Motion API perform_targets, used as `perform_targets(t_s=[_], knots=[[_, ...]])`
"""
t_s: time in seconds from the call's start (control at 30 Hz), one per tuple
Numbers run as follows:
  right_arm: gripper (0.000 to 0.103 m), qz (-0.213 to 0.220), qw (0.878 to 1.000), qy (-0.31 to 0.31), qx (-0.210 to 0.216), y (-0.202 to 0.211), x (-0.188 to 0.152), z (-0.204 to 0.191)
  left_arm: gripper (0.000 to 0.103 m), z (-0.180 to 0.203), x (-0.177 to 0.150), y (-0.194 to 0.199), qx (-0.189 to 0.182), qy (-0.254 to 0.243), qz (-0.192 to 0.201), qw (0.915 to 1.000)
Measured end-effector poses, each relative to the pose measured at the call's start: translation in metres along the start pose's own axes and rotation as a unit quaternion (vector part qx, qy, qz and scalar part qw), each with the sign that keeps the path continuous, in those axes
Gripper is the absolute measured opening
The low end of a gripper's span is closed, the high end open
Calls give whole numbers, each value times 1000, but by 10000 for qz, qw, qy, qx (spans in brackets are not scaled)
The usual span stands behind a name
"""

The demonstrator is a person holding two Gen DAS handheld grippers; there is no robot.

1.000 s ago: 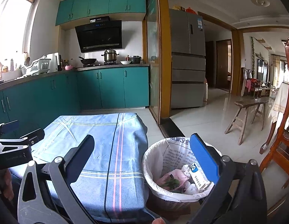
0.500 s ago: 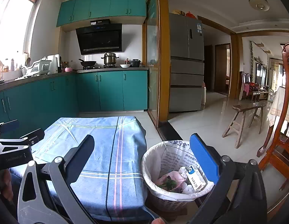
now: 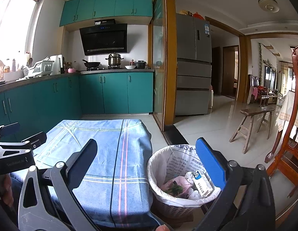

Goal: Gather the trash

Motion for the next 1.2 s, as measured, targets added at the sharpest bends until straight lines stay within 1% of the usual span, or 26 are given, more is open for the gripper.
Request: perform_targets(t_s=[0.8, 0.97, 1.07, 1.2], knots=[[100, -56, 10000, 16, 33, -9, -2, -3, 100, 3, 0, -7, 15, -29, -87, 10000], [100, -58, 10000, 17, 34, -9, -2, -3, 100, 4, 1, -7, -58, -28, -73, 10000], [100, -75, 10000, 26, 38, -12, -2, -4, 100, 7, 0, -9, -120, -121, -35, 9998], [100, -133, 9999, 23, 26, -18, -5, -2, 100, 8, -3, -16, -82, -147, -130, 9998]])
Point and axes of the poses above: each gripper's, at about its wrist camera, not at the fingertips, and y roughly against the way its jaws point, z to its right, x to its top, the point moved 2 cm from there along -y, roughly the way its jaws point, and after that the axes turned 3 degrees about -x, right-handed, at the moved point
